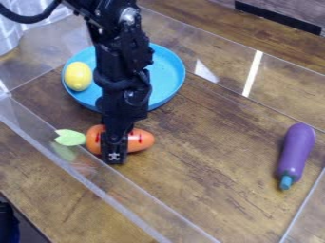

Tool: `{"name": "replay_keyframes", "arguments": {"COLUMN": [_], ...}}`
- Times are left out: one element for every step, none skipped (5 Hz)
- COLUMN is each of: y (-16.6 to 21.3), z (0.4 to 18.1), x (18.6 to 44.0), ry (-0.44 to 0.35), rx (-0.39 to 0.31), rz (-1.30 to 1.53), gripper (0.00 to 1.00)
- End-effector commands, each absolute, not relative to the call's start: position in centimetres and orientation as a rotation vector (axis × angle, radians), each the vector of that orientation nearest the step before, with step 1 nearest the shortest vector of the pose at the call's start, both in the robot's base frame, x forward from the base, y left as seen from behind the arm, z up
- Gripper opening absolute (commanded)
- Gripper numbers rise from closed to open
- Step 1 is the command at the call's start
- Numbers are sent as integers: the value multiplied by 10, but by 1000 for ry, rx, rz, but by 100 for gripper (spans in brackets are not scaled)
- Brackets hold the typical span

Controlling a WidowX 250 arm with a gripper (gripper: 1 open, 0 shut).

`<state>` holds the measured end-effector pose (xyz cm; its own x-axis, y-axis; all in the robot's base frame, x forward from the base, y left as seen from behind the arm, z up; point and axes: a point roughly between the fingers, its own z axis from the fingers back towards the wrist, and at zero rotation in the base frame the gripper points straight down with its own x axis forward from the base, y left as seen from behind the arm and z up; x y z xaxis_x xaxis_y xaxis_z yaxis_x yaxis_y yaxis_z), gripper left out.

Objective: Move the carrot to the left side

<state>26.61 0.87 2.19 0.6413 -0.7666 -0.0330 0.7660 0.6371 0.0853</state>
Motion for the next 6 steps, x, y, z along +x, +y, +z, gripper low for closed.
{"name": "replay_keyframes", "arguments": {"y": [14,12,12,-3,6,10], "z": [31,27,25,24,27,28], "x": [273,276,278,281,284,286], "ry": [-56,-68,-78,-98,-94,-88], "rx": [116,115,115,114,122,131], "rz": [-844,-828,-812,-864,-873,-855], "gripper": [0,0,0,0,0,0]}}
